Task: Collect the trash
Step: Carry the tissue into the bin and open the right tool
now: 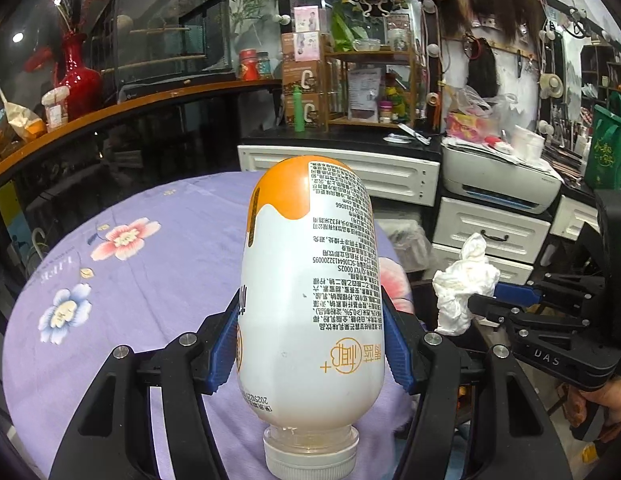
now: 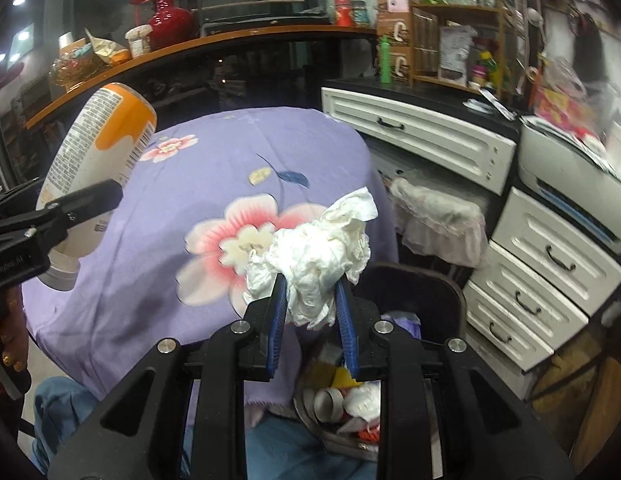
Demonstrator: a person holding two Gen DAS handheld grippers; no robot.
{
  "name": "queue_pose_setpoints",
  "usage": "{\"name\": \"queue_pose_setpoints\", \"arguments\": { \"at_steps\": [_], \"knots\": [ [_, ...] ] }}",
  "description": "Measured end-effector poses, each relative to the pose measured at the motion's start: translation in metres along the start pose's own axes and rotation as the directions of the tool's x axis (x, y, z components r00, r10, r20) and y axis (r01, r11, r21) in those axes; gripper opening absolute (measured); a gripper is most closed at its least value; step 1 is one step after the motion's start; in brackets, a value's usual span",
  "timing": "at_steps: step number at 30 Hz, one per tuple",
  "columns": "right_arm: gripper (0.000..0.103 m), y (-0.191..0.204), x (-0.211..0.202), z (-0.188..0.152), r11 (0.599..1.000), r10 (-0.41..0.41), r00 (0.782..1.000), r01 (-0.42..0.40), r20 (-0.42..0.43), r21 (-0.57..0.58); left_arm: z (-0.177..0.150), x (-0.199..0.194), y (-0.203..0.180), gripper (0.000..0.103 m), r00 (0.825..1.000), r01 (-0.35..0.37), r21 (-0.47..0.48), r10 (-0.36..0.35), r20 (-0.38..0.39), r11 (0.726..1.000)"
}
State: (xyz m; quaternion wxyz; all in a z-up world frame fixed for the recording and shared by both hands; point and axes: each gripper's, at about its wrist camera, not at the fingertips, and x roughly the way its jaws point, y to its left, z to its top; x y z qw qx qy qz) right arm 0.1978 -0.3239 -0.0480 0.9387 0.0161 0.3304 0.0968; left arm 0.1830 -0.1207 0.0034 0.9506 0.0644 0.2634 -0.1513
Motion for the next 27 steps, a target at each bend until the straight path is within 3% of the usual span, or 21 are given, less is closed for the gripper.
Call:
{"name": "queue_pose_setpoints", "arguments": {
  "at_steps": [12,25,27],
  "knots": [
    [0.025,-0.054,0.025,-0.047,0.992,-0.075,0.993,0.084,-0.094,0.096,-0.011,0.000,-0.048,0.061,0.997,0.081,0.033,-0.081,-0.014,0.996],
    [0.026,-0.100,0.092,-0.084,0.972,-0.073,0.967,0.124,-0.243,0.201,-0.016,0.009,-0.074,0.061,0.992,0.119,0.076,-0.116,-0.041,0.990],
    [0.033,-0.102,0.101,-0.087,0.970,-0.072,0.964,0.128,-0.257,0.205,-0.016,0.013,-0.078,0.061,0.990,0.134,0.077,-0.130,-0.053,0.988]
  ]
}}
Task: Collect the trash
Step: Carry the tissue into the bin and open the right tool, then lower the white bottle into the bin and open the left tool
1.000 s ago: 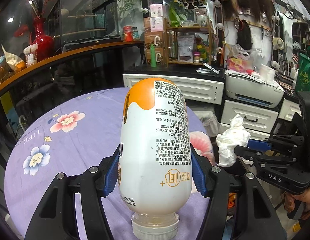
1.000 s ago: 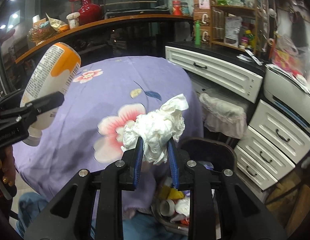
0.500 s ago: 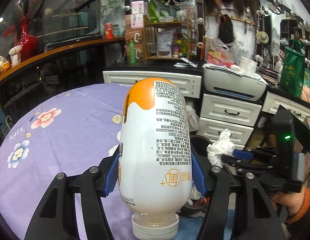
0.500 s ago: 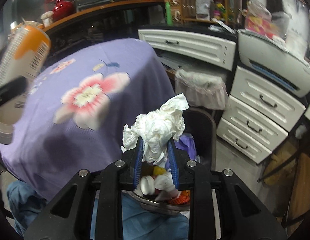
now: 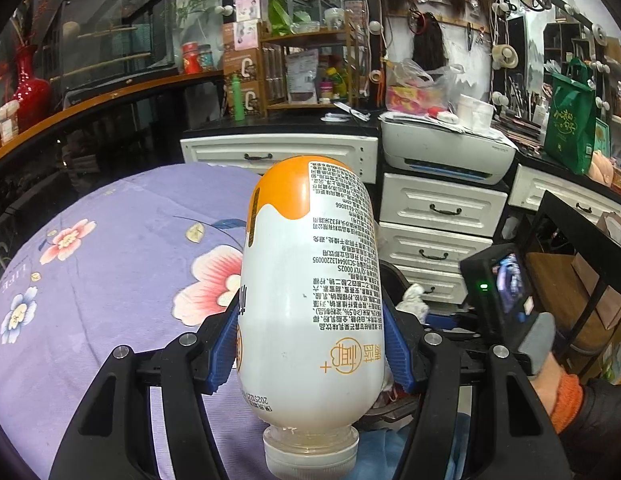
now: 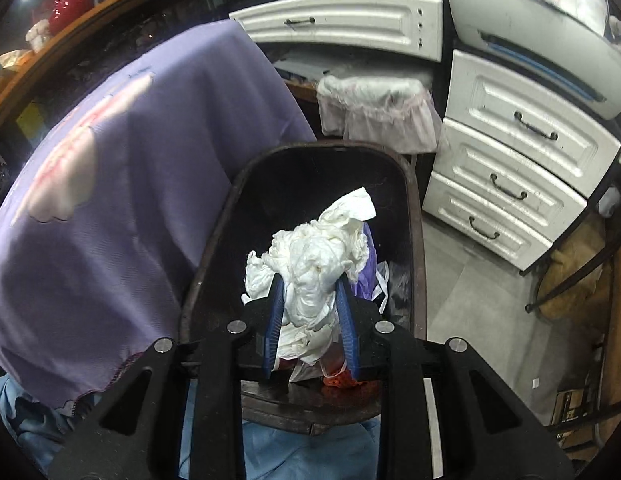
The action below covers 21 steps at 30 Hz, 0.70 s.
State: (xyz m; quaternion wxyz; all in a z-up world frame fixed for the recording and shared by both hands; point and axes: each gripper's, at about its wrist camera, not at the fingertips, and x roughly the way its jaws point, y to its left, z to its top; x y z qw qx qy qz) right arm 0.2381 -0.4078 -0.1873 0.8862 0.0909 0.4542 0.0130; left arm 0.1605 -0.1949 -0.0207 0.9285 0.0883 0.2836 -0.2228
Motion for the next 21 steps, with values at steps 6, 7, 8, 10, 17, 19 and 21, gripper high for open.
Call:
{"name": "queue_pose_setpoints", "arguments": {
  "at_steps": [6,7,8,10,17,19,21],
  "knots": [
    [0.068,-0.005,-0.001,-0.002,1.000,-0.019,1.000,0.019,0.018,0.021,-0.001,0.008,-0.013,0.061,0.999,0.028,0.025,-0.028,-0.018,0.999],
    [0.068,-0.006,-0.004,-0.003,1.000,-0.023,1.000,0.023,0.020,0.020,-0.002,0.010,-0.016,0.061,0.999,0.035,0.031,-0.034,-0.023,0.999],
    [0.068,-0.007,-0.007,-0.003,0.999,-0.027,0.999,0.026,0.024,0.022,-0.002,0.012,-0.018,0.061,0.999,0.040,0.034,-0.039,-0.027,0.999],
    [0.070,-0.010,-0.017,-0.005,0.999,-0.031,0.999,0.029,0.041,0.030,-0.003,0.016,-0.023,0.061,0.998,0.056,0.041,-0.054,-0.038,0.998],
    [0.077,-0.031,-0.062,-0.010,0.994,-0.079,0.989,0.070,0.124,0.079,-0.009,0.038,-0.040,0.061,0.992,0.095,0.064,-0.090,-0.084,0.993],
    [0.078,-0.041,-0.076,-0.011,0.991,-0.095,0.985,0.080,0.144,0.106,-0.010,0.049,-0.047,0.061,0.991,0.099,0.078,-0.091,-0.100,0.992],
    [0.078,-0.050,-0.089,-0.014,0.987,-0.112,0.980,0.091,0.163,0.130,-0.011,0.059,-0.054,0.061,0.989,0.101,0.089,-0.091,-0.113,0.991]
  ]
}}
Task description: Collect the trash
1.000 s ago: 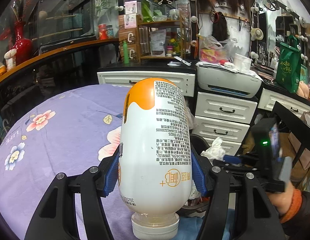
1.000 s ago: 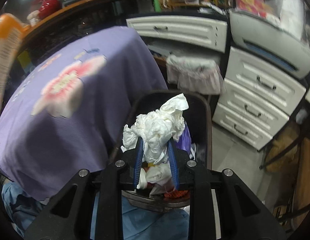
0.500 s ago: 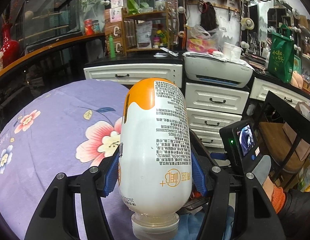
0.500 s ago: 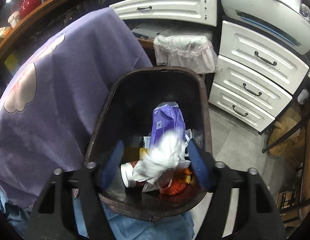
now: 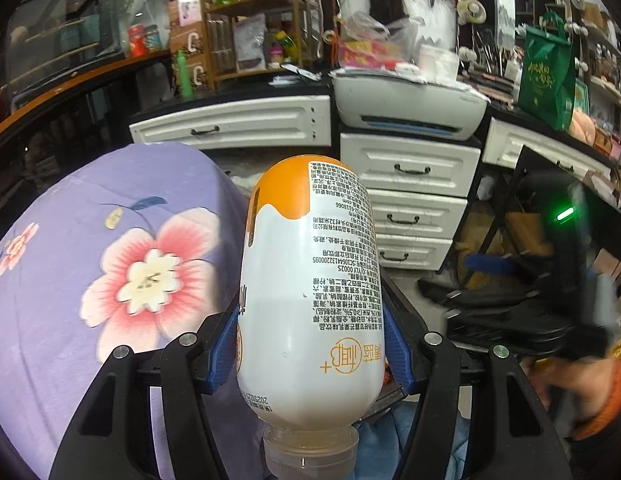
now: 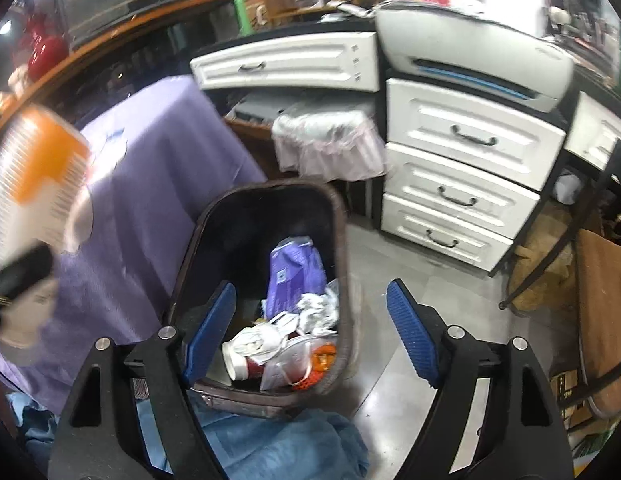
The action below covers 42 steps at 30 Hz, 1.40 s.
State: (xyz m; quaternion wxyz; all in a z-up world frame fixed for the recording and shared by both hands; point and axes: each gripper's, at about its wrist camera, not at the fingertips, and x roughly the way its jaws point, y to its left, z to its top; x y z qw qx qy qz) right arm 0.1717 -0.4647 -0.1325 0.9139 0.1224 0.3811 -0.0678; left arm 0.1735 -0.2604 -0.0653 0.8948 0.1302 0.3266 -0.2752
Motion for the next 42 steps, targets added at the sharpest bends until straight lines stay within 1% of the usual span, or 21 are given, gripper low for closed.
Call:
{"name": "queue_pose_setpoints", "arguments": {
  "at_steps": [4,9,15,19,22,23,24,25,27,31,34,35,36,37,39,42],
  "knots": [
    [0.078,-0.018,-0.017,-0.001,0.999,-0.028,0.999,0.027,0.017,0.036,-0.001,0.025,-0.012,0.061,0.999,0.013,0.018,-0.013,-0.035,1.000],
    [0.078,-0.037,-0.032,-0.007,0.996,-0.043,0.999,0.041,0.024,0.074,-0.005,0.061,-0.022,0.061,0.994,0.021,0.033,-0.018,-0.104,0.999],
    [0.078,-0.044,-0.036,-0.016,0.995,-0.046,0.999,0.044,0.019,0.087,-0.012,0.096,-0.025,0.061,0.985,-0.002,0.054,0.011,-0.175,0.999],
    [0.078,-0.047,-0.037,-0.019,0.995,-0.042,0.999,0.040,0.013,0.093,-0.014,0.112,-0.024,0.061,0.978,-0.006,0.041,0.015,-0.209,0.999],
    [0.078,-0.047,-0.039,-0.020,0.995,-0.039,0.999,0.037,0.015,0.097,-0.016,0.123,-0.026,0.062,0.971,-0.009,0.051,0.021,-0.238,0.999],
    [0.078,-0.047,-0.040,-0.020,0.995,-0.039,0.999,0.037,0.016,0.097,-0.017,0.124,-0.028,0.062,0.970,-0.013,0.058,0.027,-0.241,0.998],
    [0.078,-0.047,-0.041,-0.020,0.995,-0.041,0.999,0.039,0.019,0.097,-0.017,0.123,-0.029,0.069,0.970,-0.012,0.061,0.026,-0.240,0.998],
    [0.078,-0.047,-0.041,-0.020,0.994,-0.043,0.999,0.041,0.021,0.097,-0.016,0.122,-0.030,0.078,0.971,-0.012,0.064,0.027,-0.236,0.998],
    [0.078,-0.046,-0.043,-0.020,0.994,-0.045,0.999,0.043,0.024,0.097,-0.014,0.117,-0.030,0.084,0.975,-0.018,0.062,0.031,-0.219,0.998],
    [0.078,-0.045,-0.050,-0.018,0.994,-0.049,0.998,0.046,0.038,0.096,-0.009,0.103,-0.032,0.086,0.981,-0.006,0.059,0.017,-0.192,0.998],
    [0.079,-0.042,-0.059,-0.016,0.994,-0.070,0.996,0.065,0.060,0.085,-0.005,0.080,-0.034,0.088,0.990,0.007,0.062,0.002,-0.144,0.998],
    [0.081,-0.041,-0.064,-0.016,0.994,-0.077,0.995,0.071,0.071,0.081,-0.004,0.070,-0.035,0.089,0.993,0.009,0.064,-0.001,-0.122,0.998],
    [0.086,-0.041,-0.067,-0.015,0.994,-0.079,0.994,0.073,0.079,0.081,-0.003,0.059,-0.035,0.090,0.995,0.010,0.065,-0.003,-0.100,0.998],
    [0.087,-0.040,-0.072,-0.015,0.994,-0.082,0.993,0.075,0.090,0.080,-0.003,0.052,-0.036,0.092,0.997,0.011,0.067,-0.005,-0.083,0.998],
    [0.088,-0.037,-0.081,-0.014,0.994,-0.089,0.990,0.081,0.109,0.075,-0.001,0.027,-0.037,0.094,0.999,0.016,0.067,-0.014,-0.031,0.998],
    [0.089,-0.029,-0.093,-0.013,0.995,-0.090,0.988,0.083,0.128,0.060,0.000,-0.005,-0.036,0.097,0.999,0.015,0.067,-0.017,0.033,0.998]
  ]
}}
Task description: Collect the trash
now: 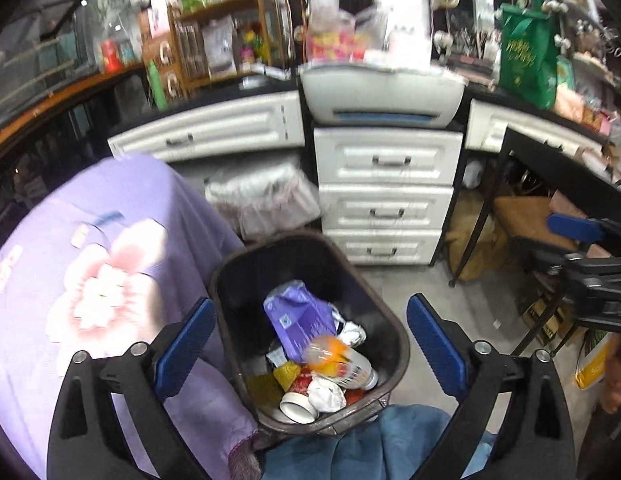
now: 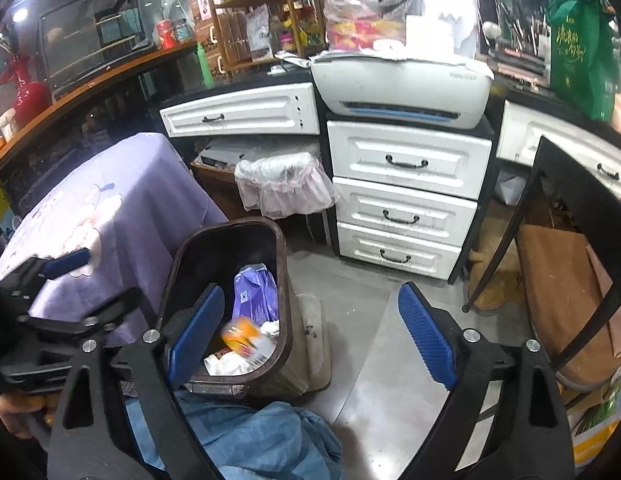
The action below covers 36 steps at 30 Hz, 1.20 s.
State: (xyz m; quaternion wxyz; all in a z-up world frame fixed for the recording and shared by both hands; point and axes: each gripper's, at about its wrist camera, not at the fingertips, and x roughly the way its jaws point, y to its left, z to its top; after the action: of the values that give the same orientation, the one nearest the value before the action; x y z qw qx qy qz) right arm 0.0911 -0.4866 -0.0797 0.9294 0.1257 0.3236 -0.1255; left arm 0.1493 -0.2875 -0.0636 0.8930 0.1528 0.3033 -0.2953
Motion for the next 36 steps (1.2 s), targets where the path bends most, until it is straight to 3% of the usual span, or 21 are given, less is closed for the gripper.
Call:
{"name": "queue_pose_setpoints", "arguments": {
  "at_steps": [4,11,19,23,27,29,31,35,36],
  "knots": [
    [0.097,0.013,-0.021,0.001,1.000,0.015,0.999,-0.014,0.047,-0.016,-0.002,-0.042,0.005,0.097,0.997,-0.022,-0.001,0.022,0.079,1.000],
    [0.097,0.059,-0.059,0.005,0.995,0.078,0.988,-0.068,0.130,-0.079,-0.013,-0.110,0.033,0.097,0.977,-0.081,-0.059,0.091,0.192,0.995],
    [0.097,0.127,-0.106,-0.006,0.984,0.118,0.967,-0.084,0.227,-0.156,-0.040,-0.160,0.064,0.098,0.955,-0.185,-0.132,0.210,0.211,0.974],
    [0.097,0.151,-0.131,-0.017,0.979,0.143,0.948,-0.093,0.285,-0.184,-0.060,-0.185,0.079,0.098,0.936,-0.230,-0.188,0.270,0.227,0.955],
    [0.097,0.169,-0.156,-0.033,0.976,0.145,0.918,-0.071,0.370,-0.204,-0.079,-0.205,0.084,0.098,0.894,-0.322,-0.227,0.374,0.248,0.919],
    [0.097,0.172,-0.168,-0.044,0.972,0.182,0.904,-0.107,0.387,-0.209,-0.084,-0.212,0.087,0.098,0.884,-0.341,-0.237,0.396,0.247,0.910],
    [0.097,0.176,-0.175,-0.050,0.967,0.206,0.901,-0.127,0.381,-0.222,-0.092,-0.222,0.091,0.098,0.881,-0.340,-0.261,0.403,0.248,0.904],
    [0.097,0.183,-0.189,-0.063,0.968,0.186,0.888,-0.092,0.421,-0.233,-0.107,-0.241,0.093,0.098,0.848,-0.354,-0.343,0.453,0.274,0.870],
    [0.097,0.185,-0.192,-0.066,0.968,0.188,0.885,-0.092,0.427,-0.235,-0.110,-0.246,0.092,0.098,0.848,-0.343,-0.349,0.447,0.286,0.872]
  ]
}}
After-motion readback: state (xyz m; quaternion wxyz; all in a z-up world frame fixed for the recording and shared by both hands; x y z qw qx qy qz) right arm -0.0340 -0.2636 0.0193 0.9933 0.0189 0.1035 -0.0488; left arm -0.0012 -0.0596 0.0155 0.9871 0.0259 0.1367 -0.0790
